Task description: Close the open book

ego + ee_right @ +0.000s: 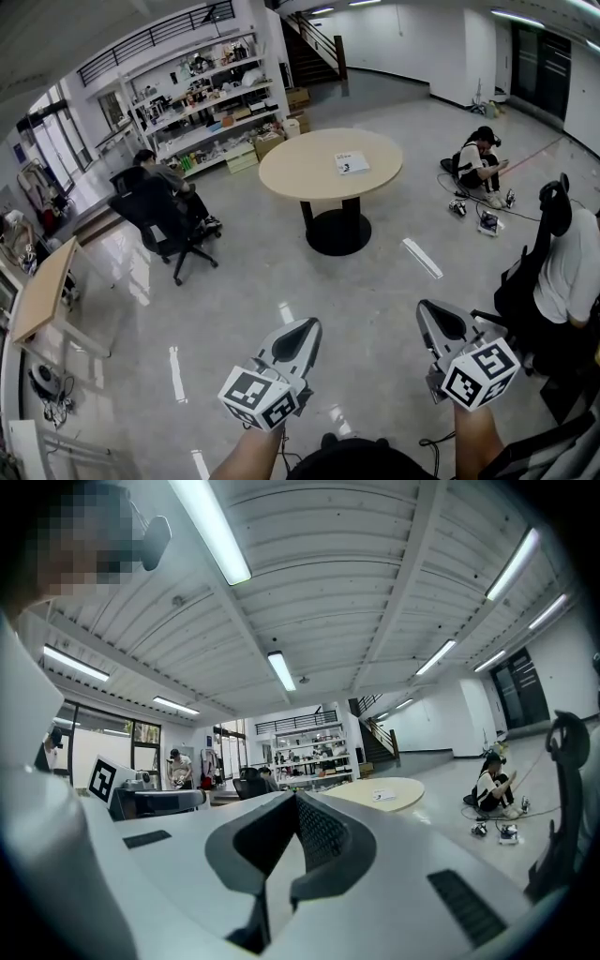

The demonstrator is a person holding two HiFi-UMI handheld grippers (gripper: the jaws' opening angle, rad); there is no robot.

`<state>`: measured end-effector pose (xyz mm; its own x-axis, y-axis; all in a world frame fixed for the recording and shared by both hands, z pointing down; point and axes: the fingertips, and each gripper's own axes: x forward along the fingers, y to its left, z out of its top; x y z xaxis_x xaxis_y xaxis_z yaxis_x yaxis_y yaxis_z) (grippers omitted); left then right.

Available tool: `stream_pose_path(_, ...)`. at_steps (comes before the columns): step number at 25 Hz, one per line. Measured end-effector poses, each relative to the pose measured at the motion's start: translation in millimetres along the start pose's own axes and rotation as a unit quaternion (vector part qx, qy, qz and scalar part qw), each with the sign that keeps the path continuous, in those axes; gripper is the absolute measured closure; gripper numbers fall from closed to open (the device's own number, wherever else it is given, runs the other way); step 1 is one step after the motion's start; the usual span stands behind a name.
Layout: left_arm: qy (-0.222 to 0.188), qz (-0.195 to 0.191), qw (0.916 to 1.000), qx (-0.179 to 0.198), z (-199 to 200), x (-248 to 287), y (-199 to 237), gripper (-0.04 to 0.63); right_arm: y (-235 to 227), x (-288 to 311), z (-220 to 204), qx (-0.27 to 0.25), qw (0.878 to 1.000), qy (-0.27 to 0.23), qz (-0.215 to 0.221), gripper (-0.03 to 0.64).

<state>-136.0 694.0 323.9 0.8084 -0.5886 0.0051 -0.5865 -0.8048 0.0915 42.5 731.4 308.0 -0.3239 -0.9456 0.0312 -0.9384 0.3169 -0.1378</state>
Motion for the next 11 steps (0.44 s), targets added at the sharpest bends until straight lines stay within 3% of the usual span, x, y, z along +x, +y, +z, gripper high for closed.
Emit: stream_pose_path(11, 0.001, 0.008, 0.9999, -0.013, -1.3, 0.3, 10.0, 0.606, -7.0, 11.9, 1.4, -0.004, 1.0, -0.003, -0.003, 0.618)
